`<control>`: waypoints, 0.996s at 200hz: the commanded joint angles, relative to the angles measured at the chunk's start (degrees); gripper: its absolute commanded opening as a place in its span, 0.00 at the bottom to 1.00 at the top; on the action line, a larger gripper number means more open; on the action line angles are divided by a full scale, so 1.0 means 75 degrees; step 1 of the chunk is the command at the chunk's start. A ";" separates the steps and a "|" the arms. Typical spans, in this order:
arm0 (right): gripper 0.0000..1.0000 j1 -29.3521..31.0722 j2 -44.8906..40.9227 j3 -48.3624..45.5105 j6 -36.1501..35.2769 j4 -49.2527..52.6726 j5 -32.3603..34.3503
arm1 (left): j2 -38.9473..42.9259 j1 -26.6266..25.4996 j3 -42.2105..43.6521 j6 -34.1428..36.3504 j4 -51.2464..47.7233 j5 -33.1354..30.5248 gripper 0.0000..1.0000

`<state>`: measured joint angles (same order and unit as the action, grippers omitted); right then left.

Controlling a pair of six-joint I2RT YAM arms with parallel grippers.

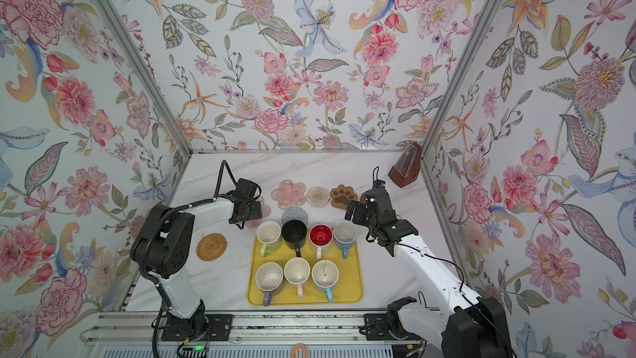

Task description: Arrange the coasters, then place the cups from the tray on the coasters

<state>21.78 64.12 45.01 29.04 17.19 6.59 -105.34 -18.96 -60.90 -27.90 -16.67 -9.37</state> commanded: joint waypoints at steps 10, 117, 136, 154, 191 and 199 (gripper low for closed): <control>0.99 0.0049 -0.0136 0.0109 0.0091 0.0015 0.0185 | -0.0471 0.0400 0.0024 0.0122 0.0087 -0.0071 0.82; 0.99 0.0049 -0.0308 0.0172 0.0040 0.0204 0.0327 | -0.0734 0.0741 -0.0639 0.0146 -0.0014 0.0140 0.83; 0.99 0.0052 -0.0334 0.0168 0.0023 0.0231 0.0378 | -0.0333 0.0742 -0.0608 0.0122 0.0026 0.0351 0.84; 0.99 0.0049 -0.0368 0.0172 0.0013 0.0237 0.0393 | 0.0162 0.0729 -0.0543 0.0134 -0.0123 0.0469 0.85; 0.99 0.0049 -0.0363 0.0149 0.0010 0.0239 0.0396 | 0.1152 0.0629 0.0124 0.0026 -0.0201 0.0865 0.86; 0.99 0.0049 -0.0349 0.0139 0.0014 0.0234 0.0385 | 0.1288 0.0558 0.0290 0.0008 -0.0249 0.0871 0.86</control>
<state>21.78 62.24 45.01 29.02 17.87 8.47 -99.46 -14.15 -61.80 -27.75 -16.49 -4.73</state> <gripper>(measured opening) 0.992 0.861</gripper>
